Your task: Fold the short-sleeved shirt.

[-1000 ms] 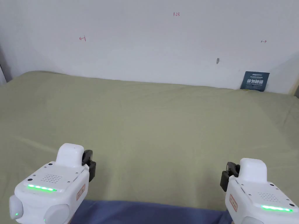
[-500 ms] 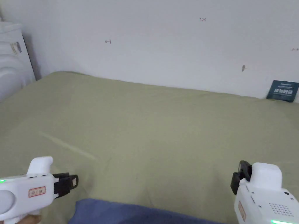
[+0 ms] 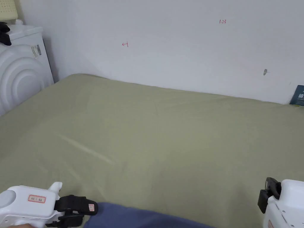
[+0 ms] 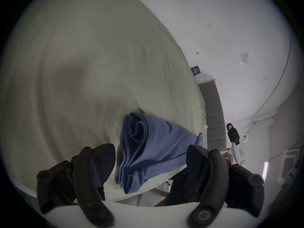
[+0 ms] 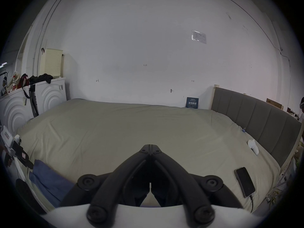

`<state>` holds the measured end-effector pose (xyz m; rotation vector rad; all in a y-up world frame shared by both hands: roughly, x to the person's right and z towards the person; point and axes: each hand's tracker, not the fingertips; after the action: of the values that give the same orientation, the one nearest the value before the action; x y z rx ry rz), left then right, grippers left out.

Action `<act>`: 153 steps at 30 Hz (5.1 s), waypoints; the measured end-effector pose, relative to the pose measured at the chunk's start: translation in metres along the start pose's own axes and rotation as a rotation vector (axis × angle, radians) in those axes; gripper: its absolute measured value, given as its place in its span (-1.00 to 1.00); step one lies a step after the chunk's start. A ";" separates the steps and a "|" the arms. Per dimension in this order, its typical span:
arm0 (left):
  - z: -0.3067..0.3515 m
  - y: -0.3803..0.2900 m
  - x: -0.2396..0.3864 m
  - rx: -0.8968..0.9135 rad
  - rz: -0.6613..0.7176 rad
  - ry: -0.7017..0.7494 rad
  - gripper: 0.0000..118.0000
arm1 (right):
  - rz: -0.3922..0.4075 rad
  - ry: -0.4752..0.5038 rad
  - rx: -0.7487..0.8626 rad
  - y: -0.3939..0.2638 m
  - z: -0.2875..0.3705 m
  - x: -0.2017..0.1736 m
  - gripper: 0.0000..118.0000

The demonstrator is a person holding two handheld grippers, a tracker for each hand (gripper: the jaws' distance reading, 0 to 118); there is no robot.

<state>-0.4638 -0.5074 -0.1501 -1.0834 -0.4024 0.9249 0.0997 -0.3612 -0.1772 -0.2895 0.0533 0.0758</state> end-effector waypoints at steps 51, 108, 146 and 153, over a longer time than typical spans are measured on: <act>0.034 0.016 0.129 0.012 -0.127 0.198 -0.90 | -0.019 0.046 -0.036 -0.005 -0.009 0.013 -0.98; -0.239 -0.075 0.190 -0.330 -0.269 0.079 -0.73 | -0.058 -0.009 -0.141 -0.034 -0.002 0.049 -0.98; -0.126 -0.024 0.037 -0.091 0.009 -0.195 0.36 | -0.030 0.031 -0.078 -0.026 0.004 0.029 -0.98; -0.144 -0.036 0.035 -0.110 0.000 -0.166 -0.81 | -0.031 0.033 -0.088 -0.026 0.004 0.027 -0.98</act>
<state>-0.3289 -0.5675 -0.1876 -1.1105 -0.5958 1.0059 0.1288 -0.3833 -0.1675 -0.3799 0.0785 0.0423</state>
